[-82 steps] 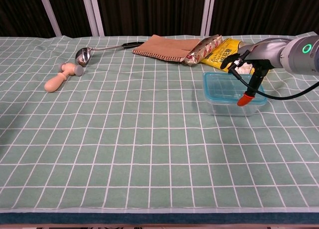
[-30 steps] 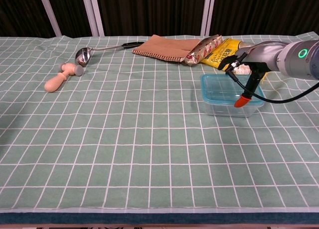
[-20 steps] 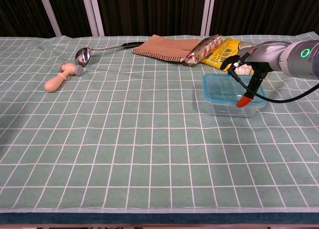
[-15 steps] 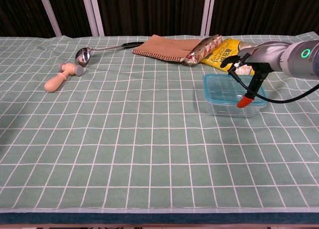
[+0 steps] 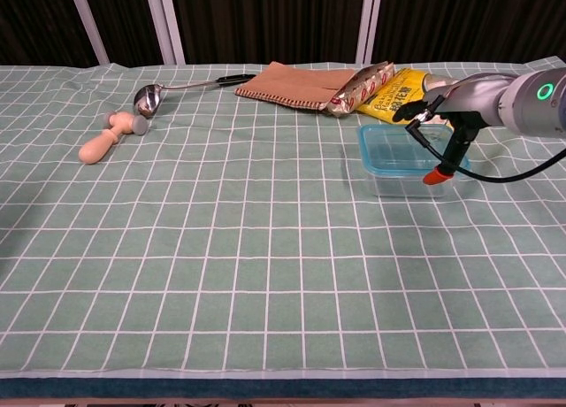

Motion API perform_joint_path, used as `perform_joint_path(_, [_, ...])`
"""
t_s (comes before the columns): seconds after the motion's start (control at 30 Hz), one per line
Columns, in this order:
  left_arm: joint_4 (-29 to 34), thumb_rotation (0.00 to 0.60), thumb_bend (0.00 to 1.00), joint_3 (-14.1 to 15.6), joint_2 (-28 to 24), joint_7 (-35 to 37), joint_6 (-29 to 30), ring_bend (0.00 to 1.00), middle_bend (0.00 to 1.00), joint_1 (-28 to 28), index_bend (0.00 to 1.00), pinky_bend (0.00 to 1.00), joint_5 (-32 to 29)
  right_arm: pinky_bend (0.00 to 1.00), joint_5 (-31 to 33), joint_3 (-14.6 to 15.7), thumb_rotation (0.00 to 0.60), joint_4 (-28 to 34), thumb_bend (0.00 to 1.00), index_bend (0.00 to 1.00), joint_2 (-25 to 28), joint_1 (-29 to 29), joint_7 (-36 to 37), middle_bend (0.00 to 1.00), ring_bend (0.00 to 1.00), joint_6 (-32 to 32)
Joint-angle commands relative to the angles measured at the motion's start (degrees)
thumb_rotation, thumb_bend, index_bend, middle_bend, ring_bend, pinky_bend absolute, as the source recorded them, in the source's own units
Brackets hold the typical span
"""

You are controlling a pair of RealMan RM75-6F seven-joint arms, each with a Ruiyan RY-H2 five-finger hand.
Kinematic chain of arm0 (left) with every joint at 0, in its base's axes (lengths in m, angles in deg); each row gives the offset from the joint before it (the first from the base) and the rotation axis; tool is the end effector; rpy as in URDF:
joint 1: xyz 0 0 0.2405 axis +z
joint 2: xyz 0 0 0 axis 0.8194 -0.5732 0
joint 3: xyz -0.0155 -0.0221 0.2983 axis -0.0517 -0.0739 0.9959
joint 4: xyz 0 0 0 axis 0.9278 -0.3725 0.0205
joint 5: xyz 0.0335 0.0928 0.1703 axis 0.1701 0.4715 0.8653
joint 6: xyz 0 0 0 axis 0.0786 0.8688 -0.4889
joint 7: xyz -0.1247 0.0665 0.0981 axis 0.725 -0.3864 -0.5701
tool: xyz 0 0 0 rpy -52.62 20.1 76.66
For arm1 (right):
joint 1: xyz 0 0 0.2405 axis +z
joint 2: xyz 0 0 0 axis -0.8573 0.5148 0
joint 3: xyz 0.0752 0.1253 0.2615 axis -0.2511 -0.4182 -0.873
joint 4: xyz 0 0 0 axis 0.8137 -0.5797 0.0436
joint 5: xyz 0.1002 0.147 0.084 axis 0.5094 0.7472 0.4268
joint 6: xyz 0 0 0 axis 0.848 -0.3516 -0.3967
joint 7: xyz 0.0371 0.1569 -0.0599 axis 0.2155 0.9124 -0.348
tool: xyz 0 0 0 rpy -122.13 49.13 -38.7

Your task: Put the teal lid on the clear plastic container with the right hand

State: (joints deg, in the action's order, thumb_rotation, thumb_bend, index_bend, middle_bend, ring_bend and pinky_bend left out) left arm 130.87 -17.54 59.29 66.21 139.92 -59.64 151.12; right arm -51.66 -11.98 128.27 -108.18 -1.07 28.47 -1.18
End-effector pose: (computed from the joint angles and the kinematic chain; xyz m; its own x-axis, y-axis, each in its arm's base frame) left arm -0.3601 0.2120 0.1918 0.5026 0.0419 0.8635 0.8514 0.1495 -0.5028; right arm -0.1683 -0.4359 0.0226 0.4417 -0.4674 0.7658 -0.8917 -0.1341 0.4324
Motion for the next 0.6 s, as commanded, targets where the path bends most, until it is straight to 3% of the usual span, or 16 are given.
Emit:
perform_joint_path(0.03, [0.04,0.600,0.33,-0.01,-0.03,0.02,-0.03,0.00,0.00,0.00,0.08,0.00,-0.04,0.00,-0.34,-0.54,0.600,0.96,0.28,0.01,0.93,-0.09,0.49,0.00,0.00,-0.44])
perform_joint_path(0.27, [0.23,0.600,0.33,0.00,-0.14,0.11,-0.28,0.00,0.00,-0.05,0.08,0.00,-0.21,0.00,-1.63,-2.34,0.600,6.06,0.28,0.02,5.03,-0.86,2.01,0.00,0.00,-3.07])
perform_joint_path(0.4, [0.42,0.600,0.33,0.01,-0.29,0.19,-0.53,0.00,0.00,-0.10,0.08,0.00,-0.37,0.00,-7.00,-3.41,0.600,5.85,0.27,0.13,4.72,-2.11,5.02,0.00,0.00,-4.11])
perform_joint_path(0.6, [0.70,0.600,0.33,-0.03,-0.52,0.54,-0.81,0.00,0.00,-0.13,0.08,0.00,-0.65,0.00,-13.11,-4.94,0.600,1.22,0.31,0.36,1.76,-2.96,9.36,0.00,0.00,-3.89])
